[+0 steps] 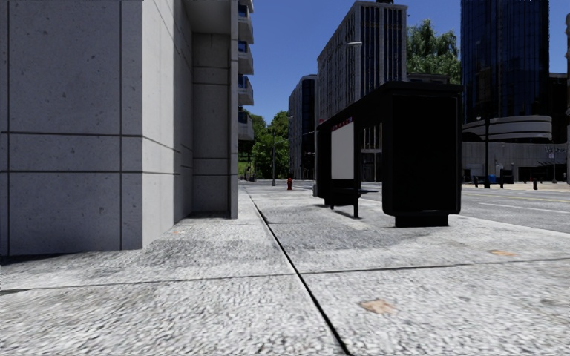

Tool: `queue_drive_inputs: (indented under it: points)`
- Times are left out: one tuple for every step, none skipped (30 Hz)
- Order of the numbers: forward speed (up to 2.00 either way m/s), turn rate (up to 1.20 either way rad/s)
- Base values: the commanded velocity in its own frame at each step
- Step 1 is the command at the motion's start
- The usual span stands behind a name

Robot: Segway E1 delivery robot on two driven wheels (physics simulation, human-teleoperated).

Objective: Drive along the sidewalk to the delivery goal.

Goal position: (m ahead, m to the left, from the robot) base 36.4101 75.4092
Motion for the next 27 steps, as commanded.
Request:
queue_drive_inputs:
  points:
    - [2.0, 0.0]
    - [2.0, 0.0]
    - [2.0, 0.0]
    - [2.0, 0.0]
    - [2.0, 0.0]
    - [2.0, 0.0]
    - [2.0, 0.0]
    - [2.0, 0.0]
    - [2.0, 0.0]
    - [2.0, 0.0]
    - [2.0, 0.0]
    - [2.0, 0.0]
    - [2.0, 0.0]
    - [2.0, 0.0]
    - [2.0, 0.0]
    - [2.0, 0.0]
    - [2.0, 0.0]
    - [2.0, 0.0]
    - [2.0, 0.0]
    - [2.0, 0.0]
    - [2.0, 0.0]
    - [2.0, 0.0]
    - [2.0, 0.0]
    - [2.0, 0.0]
    - [2.0, 0.0]
    - [2.0, 0.0]
    - [2.0, 0.0]
